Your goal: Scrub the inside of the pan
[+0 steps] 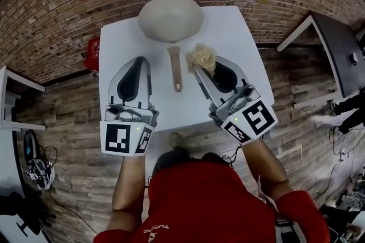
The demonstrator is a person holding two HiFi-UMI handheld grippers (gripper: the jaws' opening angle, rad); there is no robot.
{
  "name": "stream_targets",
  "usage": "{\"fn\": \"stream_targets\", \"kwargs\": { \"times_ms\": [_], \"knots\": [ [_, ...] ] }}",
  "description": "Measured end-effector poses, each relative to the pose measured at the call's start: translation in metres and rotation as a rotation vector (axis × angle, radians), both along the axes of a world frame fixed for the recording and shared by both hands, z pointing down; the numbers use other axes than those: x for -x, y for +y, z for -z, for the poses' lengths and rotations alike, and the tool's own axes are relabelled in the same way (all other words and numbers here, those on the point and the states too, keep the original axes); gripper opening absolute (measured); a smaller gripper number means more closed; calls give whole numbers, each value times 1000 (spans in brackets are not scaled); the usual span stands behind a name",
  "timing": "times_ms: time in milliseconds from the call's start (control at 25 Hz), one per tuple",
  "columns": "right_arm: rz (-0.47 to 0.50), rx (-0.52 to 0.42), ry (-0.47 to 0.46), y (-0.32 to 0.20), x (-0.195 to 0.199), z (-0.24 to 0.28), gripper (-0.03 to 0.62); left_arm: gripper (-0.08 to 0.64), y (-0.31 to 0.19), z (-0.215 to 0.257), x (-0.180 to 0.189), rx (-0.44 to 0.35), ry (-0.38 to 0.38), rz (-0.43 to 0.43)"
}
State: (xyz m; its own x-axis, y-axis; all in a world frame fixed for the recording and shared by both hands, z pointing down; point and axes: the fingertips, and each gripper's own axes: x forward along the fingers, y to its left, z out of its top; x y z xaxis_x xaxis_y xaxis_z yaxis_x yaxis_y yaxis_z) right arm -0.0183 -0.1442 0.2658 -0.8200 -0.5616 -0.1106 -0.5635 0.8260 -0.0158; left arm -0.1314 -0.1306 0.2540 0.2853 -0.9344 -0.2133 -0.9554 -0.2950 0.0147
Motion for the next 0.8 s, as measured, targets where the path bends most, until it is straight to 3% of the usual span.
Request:
{"fn": "stream_targets", "kwargs": {
  "times_ms": [400,800],
  "knots": [
    [-53,-3,66,-105,30,3,87,20,-106,-1,30,16,-9,-37],
    [-51,61,139,-214,34,-15,87,20,-194,-17,29,38,-17,43]
  ]
}}
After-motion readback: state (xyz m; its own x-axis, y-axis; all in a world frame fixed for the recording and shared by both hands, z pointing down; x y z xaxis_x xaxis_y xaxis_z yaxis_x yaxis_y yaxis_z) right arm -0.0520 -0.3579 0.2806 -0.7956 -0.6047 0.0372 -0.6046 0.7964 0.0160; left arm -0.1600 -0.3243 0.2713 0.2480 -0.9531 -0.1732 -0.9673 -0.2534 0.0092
